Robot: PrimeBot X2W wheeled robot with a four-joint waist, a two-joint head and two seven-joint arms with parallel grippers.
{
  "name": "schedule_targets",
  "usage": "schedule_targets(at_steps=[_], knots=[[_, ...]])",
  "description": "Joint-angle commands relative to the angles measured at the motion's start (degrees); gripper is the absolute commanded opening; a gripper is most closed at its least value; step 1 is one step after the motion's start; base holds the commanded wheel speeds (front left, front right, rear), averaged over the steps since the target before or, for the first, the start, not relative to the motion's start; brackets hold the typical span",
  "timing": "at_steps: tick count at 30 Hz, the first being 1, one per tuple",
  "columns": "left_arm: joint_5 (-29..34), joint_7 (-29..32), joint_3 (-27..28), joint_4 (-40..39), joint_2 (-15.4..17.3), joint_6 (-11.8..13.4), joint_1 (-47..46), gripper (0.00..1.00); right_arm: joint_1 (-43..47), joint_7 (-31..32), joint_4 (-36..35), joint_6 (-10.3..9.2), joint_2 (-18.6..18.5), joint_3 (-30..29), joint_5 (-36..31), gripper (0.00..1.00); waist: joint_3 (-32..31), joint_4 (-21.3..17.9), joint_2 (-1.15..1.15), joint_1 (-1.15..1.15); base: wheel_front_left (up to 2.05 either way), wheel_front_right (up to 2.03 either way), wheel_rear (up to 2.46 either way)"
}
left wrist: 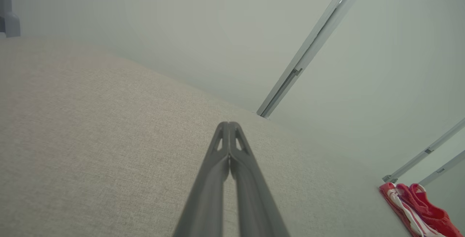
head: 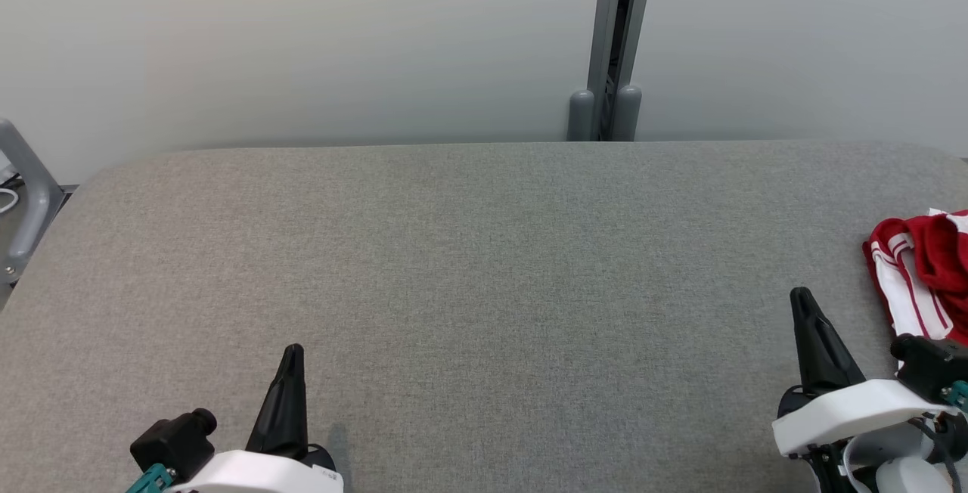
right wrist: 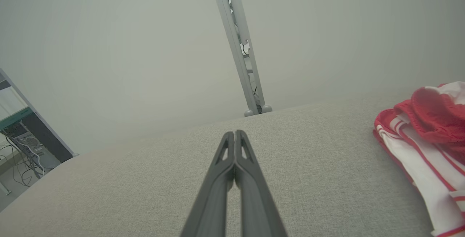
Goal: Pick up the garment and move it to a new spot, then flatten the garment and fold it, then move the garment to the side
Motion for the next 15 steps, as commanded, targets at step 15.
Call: schedule_targets(at_steps=[15], knots=[[-13.55, 2.98, 0.95, 1.79, 0.21, -1.93, -5.23, 0.00, -0.23, 4.61, -1.60, 0.01, 0.42, -5.20, 15.23, 0.00, 0.14, -0.45, 0.00, 0.00, 0.00, 0.00, 0.00]])
